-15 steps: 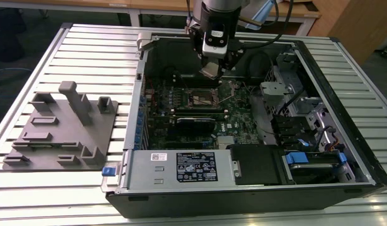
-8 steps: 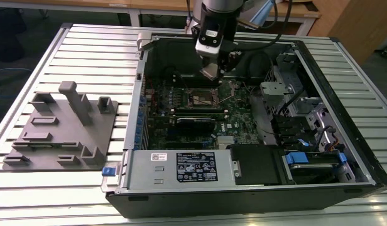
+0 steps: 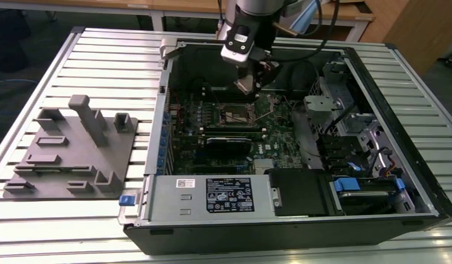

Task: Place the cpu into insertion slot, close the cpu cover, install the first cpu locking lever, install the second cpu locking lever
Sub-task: 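Place the cpu into insertion slot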

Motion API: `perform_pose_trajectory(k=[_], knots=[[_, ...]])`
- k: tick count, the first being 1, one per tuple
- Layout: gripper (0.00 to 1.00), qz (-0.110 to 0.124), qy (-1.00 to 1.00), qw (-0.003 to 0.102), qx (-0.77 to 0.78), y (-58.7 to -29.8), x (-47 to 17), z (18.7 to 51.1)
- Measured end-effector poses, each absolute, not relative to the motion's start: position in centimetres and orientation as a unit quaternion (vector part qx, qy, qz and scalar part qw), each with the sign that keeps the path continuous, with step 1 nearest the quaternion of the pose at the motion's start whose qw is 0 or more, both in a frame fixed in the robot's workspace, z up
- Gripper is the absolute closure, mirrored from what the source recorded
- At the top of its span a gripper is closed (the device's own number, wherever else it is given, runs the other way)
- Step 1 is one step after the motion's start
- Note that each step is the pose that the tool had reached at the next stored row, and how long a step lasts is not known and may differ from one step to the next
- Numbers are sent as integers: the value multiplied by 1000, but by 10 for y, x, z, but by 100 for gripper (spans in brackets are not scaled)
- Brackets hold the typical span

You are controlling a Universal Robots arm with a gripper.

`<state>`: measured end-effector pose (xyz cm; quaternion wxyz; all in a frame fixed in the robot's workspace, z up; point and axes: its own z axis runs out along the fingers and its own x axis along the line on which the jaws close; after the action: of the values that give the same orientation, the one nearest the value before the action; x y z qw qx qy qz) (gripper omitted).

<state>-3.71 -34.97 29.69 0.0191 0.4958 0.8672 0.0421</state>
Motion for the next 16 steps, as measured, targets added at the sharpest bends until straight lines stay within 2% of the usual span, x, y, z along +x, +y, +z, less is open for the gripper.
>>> perform_pose_trajectory(k=[16], knots=[[46,39,786,25,616,-350,-37,294]])
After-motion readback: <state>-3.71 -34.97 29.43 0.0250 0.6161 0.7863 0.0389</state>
